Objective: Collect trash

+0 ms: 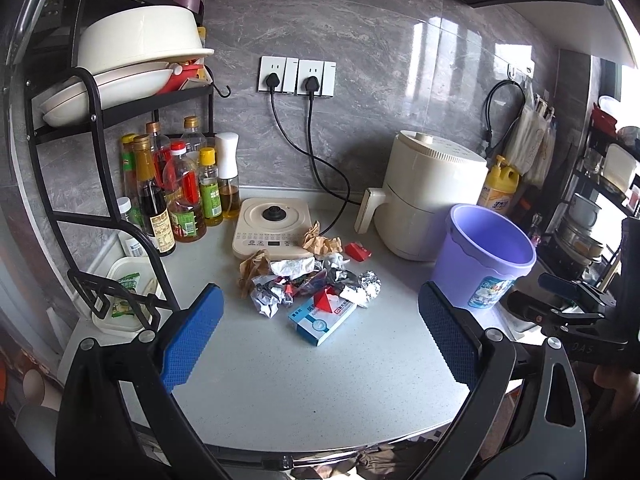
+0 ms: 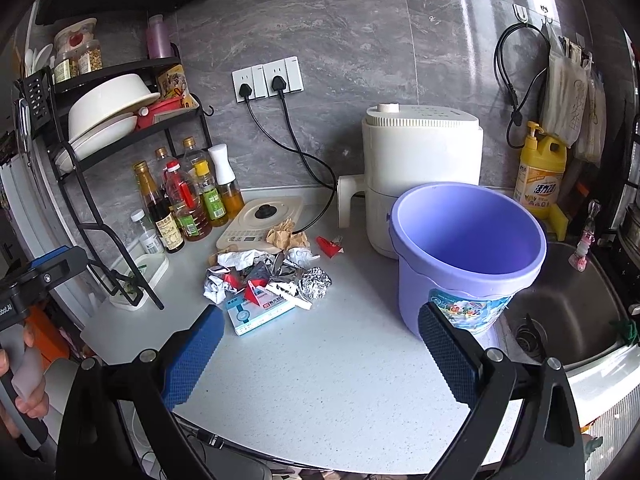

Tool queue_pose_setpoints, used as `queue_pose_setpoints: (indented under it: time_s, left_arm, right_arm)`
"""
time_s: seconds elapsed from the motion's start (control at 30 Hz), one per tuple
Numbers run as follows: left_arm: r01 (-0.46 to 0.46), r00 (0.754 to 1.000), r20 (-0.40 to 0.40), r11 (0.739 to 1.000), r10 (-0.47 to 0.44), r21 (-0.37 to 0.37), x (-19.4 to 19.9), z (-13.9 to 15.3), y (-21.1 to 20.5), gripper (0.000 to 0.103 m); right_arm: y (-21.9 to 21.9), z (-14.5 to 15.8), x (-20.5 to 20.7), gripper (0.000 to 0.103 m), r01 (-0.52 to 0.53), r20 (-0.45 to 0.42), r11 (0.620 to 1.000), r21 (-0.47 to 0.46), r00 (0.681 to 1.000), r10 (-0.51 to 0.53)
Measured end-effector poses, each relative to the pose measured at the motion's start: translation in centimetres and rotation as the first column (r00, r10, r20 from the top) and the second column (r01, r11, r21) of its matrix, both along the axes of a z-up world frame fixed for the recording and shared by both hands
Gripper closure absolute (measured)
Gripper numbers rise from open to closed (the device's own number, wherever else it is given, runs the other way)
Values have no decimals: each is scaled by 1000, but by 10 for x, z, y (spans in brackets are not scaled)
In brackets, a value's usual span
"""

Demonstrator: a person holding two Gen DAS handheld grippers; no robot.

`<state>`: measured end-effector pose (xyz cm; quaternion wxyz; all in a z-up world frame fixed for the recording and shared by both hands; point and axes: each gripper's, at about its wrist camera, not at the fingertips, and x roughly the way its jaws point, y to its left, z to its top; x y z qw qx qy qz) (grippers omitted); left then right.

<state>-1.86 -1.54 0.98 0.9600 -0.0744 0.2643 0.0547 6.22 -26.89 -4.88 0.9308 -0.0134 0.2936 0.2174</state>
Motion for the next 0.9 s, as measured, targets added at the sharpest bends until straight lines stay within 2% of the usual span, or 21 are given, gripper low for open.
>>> queue_pose_setpoints:
  time_s: [0.9]
  left_arm:
    - [-41,999,-11,999,40,-5,-8,3,-11,6]
  right_arm:
    - [-1,3,2,8,-76,3,997,-19,997,76]
